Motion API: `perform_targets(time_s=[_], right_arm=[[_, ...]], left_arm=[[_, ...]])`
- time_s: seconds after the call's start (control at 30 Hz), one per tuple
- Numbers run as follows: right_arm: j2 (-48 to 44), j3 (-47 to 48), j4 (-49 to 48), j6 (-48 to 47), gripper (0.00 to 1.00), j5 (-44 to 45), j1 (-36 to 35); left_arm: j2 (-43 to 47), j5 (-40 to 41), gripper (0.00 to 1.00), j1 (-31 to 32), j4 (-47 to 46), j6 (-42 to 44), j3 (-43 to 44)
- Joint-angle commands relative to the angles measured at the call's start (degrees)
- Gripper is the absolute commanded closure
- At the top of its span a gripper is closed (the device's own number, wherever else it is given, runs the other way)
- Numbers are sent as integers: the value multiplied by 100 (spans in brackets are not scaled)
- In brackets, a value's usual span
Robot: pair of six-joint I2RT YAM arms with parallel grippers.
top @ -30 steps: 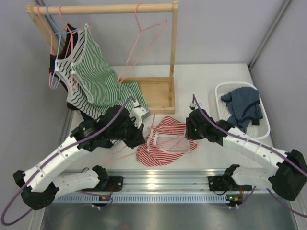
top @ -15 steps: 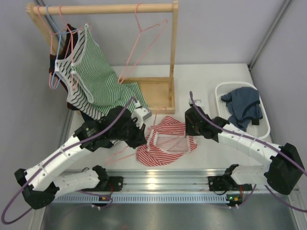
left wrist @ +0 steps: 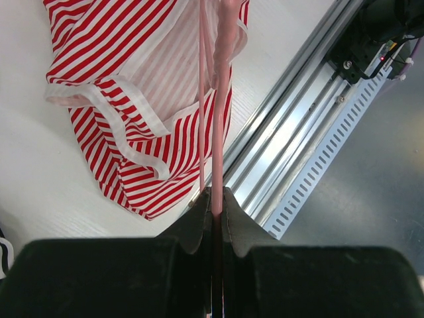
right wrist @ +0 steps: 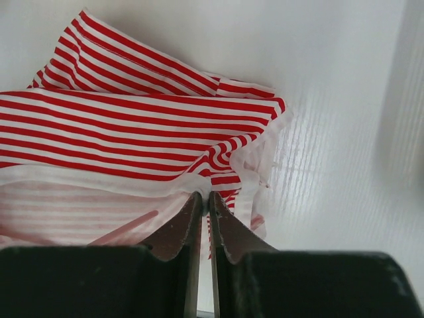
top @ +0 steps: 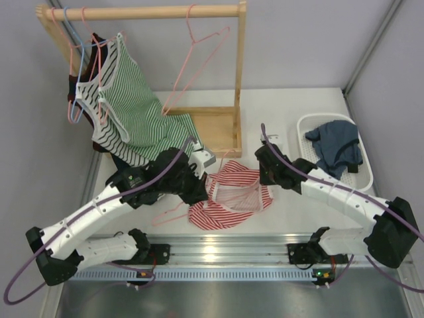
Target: Place the tank top on the hanger
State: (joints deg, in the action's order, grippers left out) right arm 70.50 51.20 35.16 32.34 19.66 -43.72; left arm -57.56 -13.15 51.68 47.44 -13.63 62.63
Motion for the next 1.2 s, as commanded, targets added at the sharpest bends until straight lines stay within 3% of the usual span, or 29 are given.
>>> perform_targets(time_s=[0.0, 0.4, 0.63, 1.0, 1.17], right_arm=[[-10, 417, 158, -131, 93, 73, -48], [-141, 733, 518, -281, 95, -287, -40], [-309, 848, 641, -272, 95, -401, -48], [-388, 892, 712, -193, 94, -481, -48], [-458, 865, 738, -166, 94, -489, -40]], left_arm=[[-27, -127, 100, 53, -560, -43, -49], [-211, -4, 100, 97, -1175, -17, -339], [-352, -118, 100, 97, -2194, -149, -848], [-467, -513, 100, 97, -4540, -676, -1965], [-318, -487, 100, 97, -4471, -659, -2027]])
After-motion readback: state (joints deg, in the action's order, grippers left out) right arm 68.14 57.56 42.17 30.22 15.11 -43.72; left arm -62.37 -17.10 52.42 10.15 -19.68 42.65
